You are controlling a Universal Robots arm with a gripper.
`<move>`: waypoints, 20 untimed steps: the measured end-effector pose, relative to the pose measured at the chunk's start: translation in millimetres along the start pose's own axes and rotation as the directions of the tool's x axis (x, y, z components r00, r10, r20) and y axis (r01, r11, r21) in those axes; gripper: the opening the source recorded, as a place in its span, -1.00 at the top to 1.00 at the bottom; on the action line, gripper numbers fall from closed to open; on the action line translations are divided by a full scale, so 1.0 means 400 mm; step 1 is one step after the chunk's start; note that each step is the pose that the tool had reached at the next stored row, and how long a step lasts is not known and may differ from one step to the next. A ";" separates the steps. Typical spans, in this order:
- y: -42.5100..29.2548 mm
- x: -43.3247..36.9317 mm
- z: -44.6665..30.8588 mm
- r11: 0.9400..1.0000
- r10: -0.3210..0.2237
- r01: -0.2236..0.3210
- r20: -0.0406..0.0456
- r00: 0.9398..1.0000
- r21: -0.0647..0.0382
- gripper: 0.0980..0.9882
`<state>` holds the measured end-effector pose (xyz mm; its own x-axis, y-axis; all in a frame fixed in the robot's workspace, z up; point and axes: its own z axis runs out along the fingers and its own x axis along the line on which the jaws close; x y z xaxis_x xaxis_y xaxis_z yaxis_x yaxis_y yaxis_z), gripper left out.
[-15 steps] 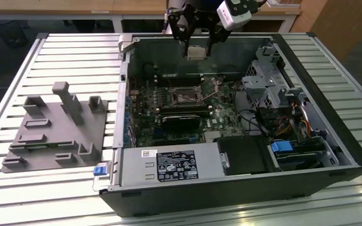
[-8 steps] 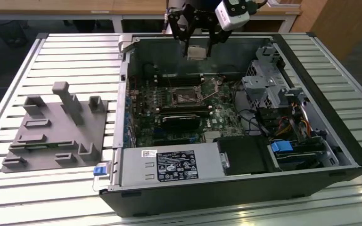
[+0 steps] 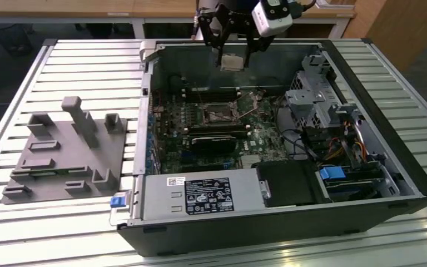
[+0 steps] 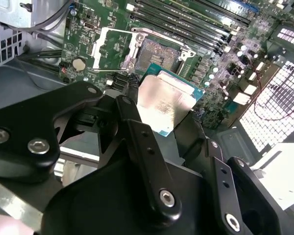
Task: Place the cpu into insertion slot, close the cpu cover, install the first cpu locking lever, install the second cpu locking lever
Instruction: 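Place the cpu into insertion slot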
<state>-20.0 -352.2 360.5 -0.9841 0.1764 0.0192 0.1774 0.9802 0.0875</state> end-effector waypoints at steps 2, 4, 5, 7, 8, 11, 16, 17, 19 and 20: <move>0.000 0.000 0.000 1.000 0.005 -0.005 0.000 1.000 0.000 0.00; 0.000 0.000 0.000 1.000 0.009 -0.009 0.001 1.000 0.000 0.00; 0.000 0.000 0.000 1.000 0.011 -0.011 0.001 1.000 0.000 0.00; 0.000 0.000 0.000 1.000 0.015 -0.015 0.001 1.000 0.000 0.00; 0.000 0.000 0.000 1.000 0.017 -0.017 0.002 1.000 0.000 0.00; 0.000 0.000 0.000 1.000 0.026 -0.026 0.002 1.000 -0.001 0.00; 0.000 0.000 0.000 0.999 0.038 -0.038 0.003 0.999 -0.001 0.00; 0.000 0.000 0.000 0.999 0.040 -0.040 0.004 0.999 -0.001 0.00; 0.000 0.000 0.000 0.999 0.045 -0.045 0.004 0.999 -0.001 0.00; 0.000 0.000 0.000 0.999 0.048 -0.048 0.004 0.999 -0.001 0.00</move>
<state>-20.0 -352.2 360.4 -0.9745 0.2236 0.0191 0.2244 0.9706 0.0875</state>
